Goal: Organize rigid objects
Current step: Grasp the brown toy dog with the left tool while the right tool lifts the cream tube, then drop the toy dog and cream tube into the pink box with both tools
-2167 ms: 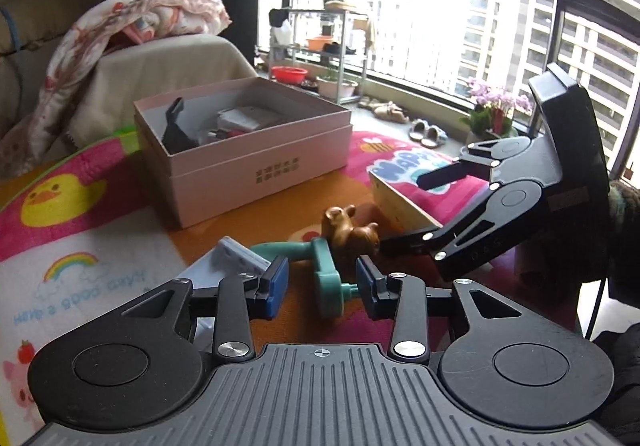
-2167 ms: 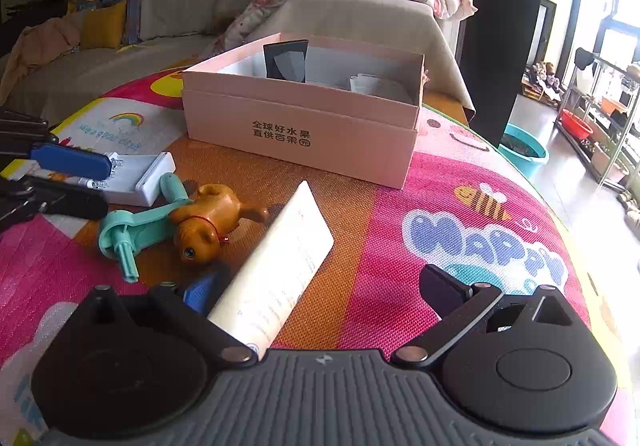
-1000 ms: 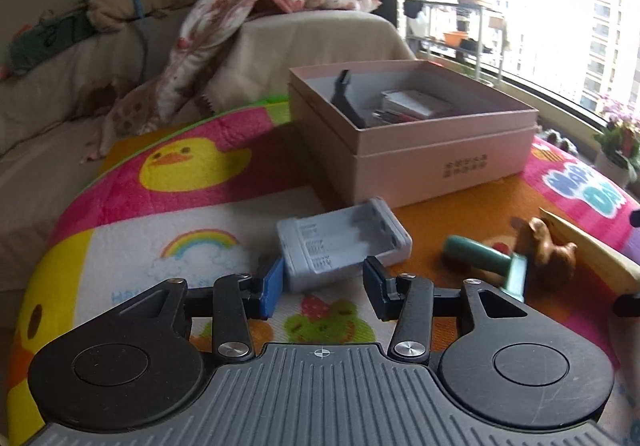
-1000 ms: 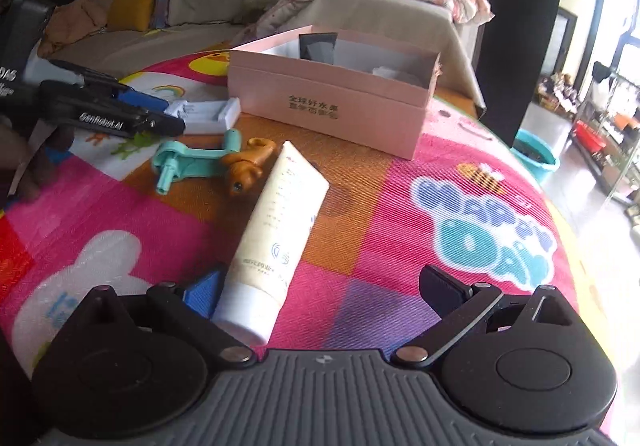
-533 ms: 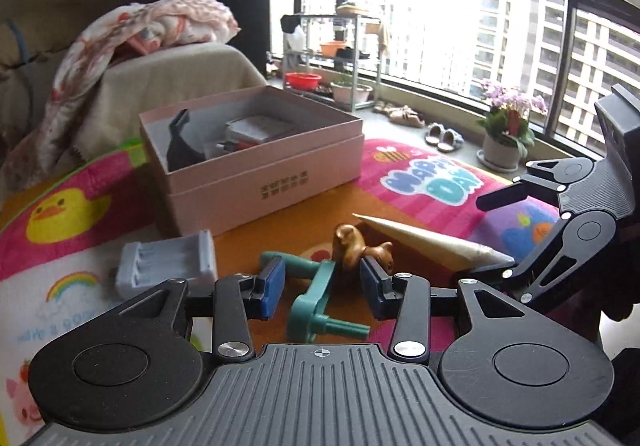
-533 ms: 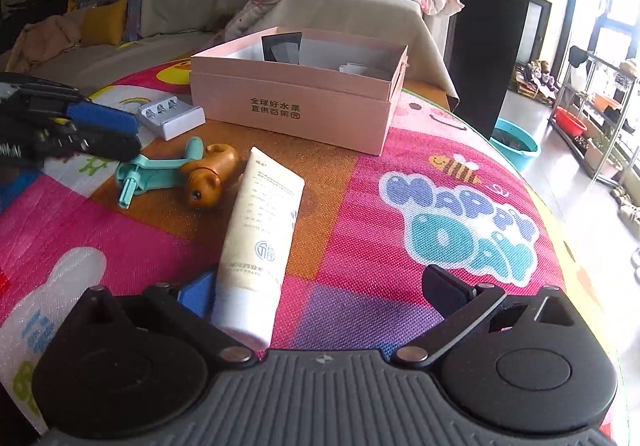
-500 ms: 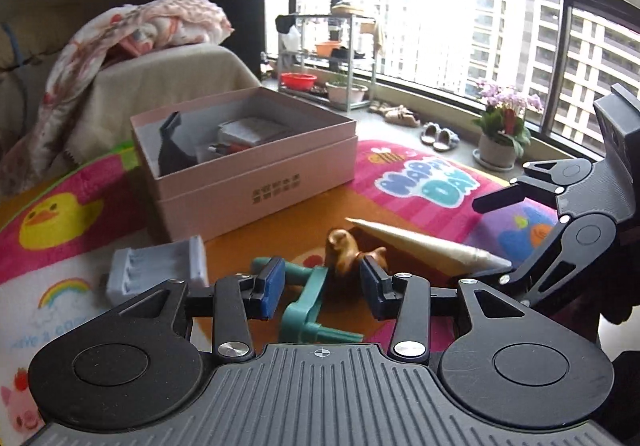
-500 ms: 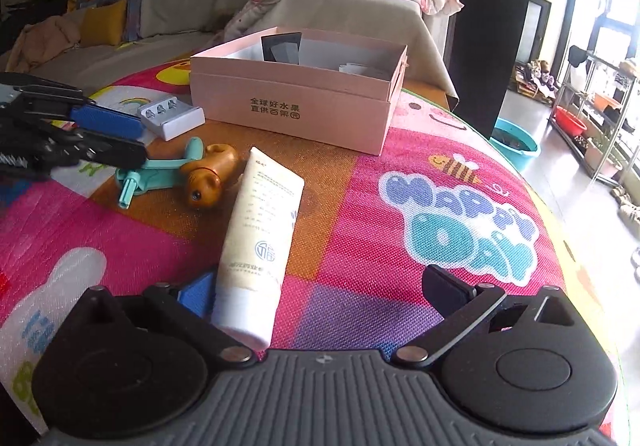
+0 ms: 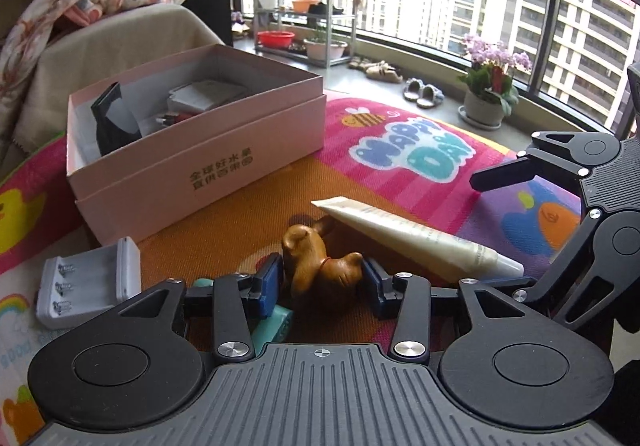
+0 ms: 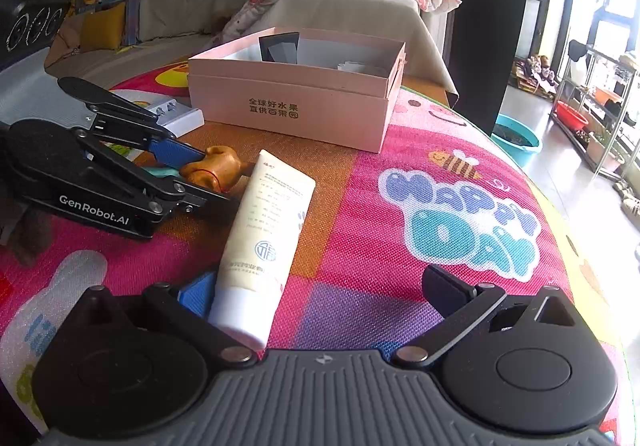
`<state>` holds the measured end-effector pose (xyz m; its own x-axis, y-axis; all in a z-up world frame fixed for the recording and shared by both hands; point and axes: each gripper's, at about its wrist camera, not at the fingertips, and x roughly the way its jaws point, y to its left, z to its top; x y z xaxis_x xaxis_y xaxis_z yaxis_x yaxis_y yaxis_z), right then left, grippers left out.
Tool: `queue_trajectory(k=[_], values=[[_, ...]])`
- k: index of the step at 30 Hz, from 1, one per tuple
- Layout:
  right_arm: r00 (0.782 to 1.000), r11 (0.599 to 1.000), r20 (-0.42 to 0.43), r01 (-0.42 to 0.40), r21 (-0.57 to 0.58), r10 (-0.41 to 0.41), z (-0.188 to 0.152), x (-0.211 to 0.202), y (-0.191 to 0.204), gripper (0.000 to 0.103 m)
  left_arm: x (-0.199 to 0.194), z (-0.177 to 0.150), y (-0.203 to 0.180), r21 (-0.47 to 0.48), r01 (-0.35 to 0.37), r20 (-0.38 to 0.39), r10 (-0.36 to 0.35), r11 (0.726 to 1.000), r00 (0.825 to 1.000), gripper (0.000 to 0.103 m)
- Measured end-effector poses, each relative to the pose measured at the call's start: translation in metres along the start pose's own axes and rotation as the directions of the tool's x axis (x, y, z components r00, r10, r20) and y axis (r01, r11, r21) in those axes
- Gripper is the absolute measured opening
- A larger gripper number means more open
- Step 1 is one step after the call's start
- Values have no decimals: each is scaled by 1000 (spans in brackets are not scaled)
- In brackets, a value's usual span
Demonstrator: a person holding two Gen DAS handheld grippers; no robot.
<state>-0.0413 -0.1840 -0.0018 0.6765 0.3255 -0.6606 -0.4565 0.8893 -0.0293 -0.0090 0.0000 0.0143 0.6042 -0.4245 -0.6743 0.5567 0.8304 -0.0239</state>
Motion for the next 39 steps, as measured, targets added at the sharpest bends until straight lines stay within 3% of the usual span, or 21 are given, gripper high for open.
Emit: queue_trajectory(k=[3, 6, 10, 16, 19, 24, 29, 32, 33, 34, 35, 37, 39], values=[[1000, 999, 18, 20, -29, -20, 0, -3, 6, 101, -7, -6, -3, 11, 19, 24, -19, 1000, 1000, 43], [1000, 998, 28, 1, -56, 1, 3, -5, 15, 82, -12, -15, -8, 26, 30, 49, -32, 999, 998, 43], [997, 994, -6, -73, -82, 72, 12, -6, 25, 37, -23, -23, -15, 50, 10, 64, -13, 999, 998, 43], [997, 989, -28, -69, -135, 66, 17, -19, 27, 27, -51, -30, -15, 48, -8, 84, 4, 999, 996, 43], [998, 990, -4, -69, -124, 69, 24, -33, 20, 26, -67, -23, -6, 8, -15, 134, 14, 1000, 991, 43], [993, 996, 90, -76, -48, 80, 56, -55, 1, 26, -97, 9, 15, -18, -38, 253, 41, 999, 967, 43], [970, 999, 241, -15, -46, 26, 114, -63, -8, 26, -109, 73, 52, -54, -94, 370, 108, 994, 923, 43], [950, 998, 308, 55, -27, -44, 156, -45, -10, 27, -92, 117, 79, -108, -112, 411, 147, 988, 900, 43], [947, 997, 315, 71, -20, -61, 167, -38, -10, 28, -81, 129, 88, -130, -114, 387, 156, 985, 909, 43], [950, 997, 306, 73, -22, -62, 178, -28, -12, 41, -70, 138, 97, -161, -104, 347, 155, 981, 925, 43], [953, 997, 295, 76, -15, -68, 183, -21, -13, 62, -58, 143, 107, -203, -78, 308, 139, 976, 941, 43], [954, 996, 287, 85, 8, -84, 179, -14, -14, 73, -47, 136, 120, -254, -3, 297, 81, 967, 951, 43], [964, 998, 260, 66, -10, -61, 160, -11, -11, 74, -45, 119, 125, -277, 9, 308, 80, 961, 948, 43]])
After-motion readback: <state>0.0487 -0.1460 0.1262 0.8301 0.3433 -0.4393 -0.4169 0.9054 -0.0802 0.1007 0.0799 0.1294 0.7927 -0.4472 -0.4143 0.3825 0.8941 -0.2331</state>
